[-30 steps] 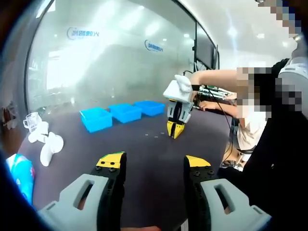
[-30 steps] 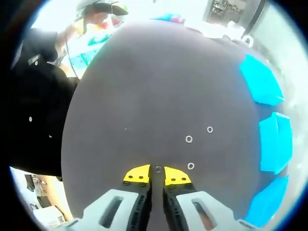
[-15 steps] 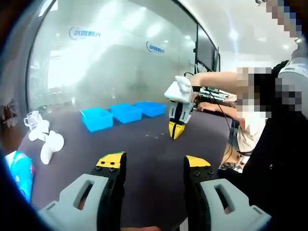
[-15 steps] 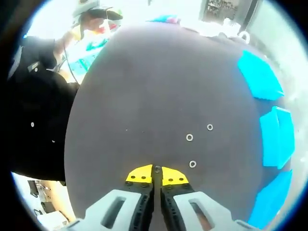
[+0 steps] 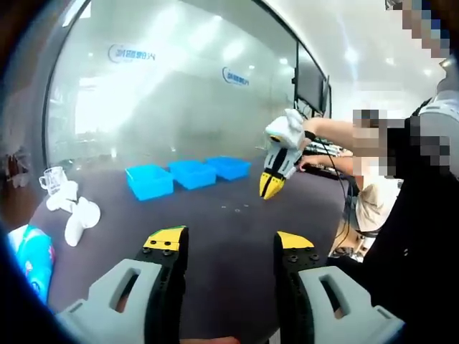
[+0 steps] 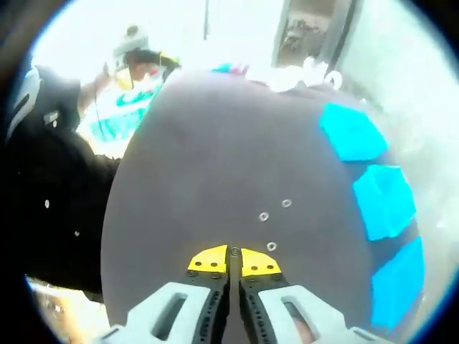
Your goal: Sort the screws, nuts, and washers into the corresponding bins
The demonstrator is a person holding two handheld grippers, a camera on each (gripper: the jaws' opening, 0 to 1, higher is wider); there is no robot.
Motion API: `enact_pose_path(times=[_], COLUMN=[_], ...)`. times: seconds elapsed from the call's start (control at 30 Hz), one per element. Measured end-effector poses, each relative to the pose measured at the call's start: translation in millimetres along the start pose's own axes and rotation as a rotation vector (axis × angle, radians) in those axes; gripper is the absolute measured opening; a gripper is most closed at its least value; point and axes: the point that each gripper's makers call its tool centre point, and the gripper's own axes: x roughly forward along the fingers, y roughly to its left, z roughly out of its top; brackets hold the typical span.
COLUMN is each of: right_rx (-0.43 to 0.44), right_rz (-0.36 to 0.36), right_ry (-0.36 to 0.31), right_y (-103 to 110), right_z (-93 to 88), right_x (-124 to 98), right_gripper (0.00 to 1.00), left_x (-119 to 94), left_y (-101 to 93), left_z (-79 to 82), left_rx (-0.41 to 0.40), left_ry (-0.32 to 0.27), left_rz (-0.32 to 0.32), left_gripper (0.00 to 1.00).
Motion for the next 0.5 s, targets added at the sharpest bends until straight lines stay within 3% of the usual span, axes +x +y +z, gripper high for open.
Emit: enact_pose_path(times=[0.23,0.3,0.37,0.5], right_rx=[0.112,0.168,0.227,0.286], right_rz=[-0.135,-0.177,-0.216,-0.297], right_ry=[-0.194,-0.276,-0.357,-0.483], right_y=[-7,-6,-21,-19], right_z=[-1.3,-1.5,-3.5,-1.9], right_x=[-25,-35,-46,-58], right_gripper=[0.01,0.01,0.01,0.01], left_x=[-3,-3,-3,-3], left_y=[5.9,6.7,8.5,9.8], left_z=[3.4,3.0,3.3,4.3], left_rx=[-0.003,-0.005,-0.002,-0.013], left_ry=[-0.019,-0.022,-0.026,-0.036], left_rz=[0.025,0.029,0.039,0.043], left_gripper=[0.47,0.47,0.47,0.47])
